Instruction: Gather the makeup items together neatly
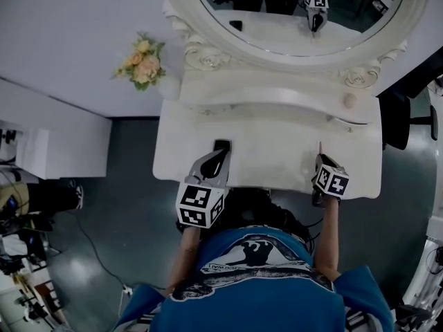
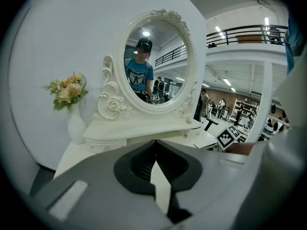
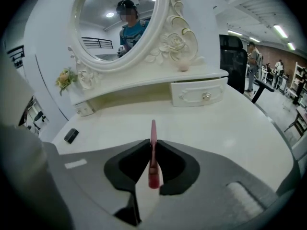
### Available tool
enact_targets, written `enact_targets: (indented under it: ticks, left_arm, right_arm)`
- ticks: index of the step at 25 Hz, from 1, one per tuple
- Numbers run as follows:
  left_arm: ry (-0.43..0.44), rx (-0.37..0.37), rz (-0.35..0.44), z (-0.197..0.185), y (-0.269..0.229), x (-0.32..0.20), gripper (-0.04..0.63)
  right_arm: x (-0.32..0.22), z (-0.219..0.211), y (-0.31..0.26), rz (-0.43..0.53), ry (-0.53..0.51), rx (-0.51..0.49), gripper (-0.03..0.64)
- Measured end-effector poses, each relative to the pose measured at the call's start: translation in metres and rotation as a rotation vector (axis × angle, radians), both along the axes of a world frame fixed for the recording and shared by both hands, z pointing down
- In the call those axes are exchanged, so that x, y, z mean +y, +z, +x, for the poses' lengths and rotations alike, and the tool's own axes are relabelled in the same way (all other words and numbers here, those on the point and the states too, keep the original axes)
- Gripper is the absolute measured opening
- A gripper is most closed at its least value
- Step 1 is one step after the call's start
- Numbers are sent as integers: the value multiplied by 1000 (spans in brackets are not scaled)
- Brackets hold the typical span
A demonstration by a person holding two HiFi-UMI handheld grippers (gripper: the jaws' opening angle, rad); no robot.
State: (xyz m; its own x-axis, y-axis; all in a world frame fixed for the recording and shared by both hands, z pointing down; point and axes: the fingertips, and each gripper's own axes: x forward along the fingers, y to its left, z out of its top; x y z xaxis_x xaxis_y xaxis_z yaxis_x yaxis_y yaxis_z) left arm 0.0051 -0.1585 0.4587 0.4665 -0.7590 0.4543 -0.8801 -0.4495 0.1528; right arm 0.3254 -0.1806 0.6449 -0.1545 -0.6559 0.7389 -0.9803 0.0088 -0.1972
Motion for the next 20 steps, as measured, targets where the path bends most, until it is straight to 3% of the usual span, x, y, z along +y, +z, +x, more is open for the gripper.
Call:
enact_targets:
  ticks: [11,20]
  left_arm:
    - [33,18,17,-41,-5,9,18]
    - [76,31,28,-66,-6,11,18]
  right_arm:
    - [-11,-140,-15,29,-194,-71,49]
    - [-19,-206,-3,-27,-171,-118,49]
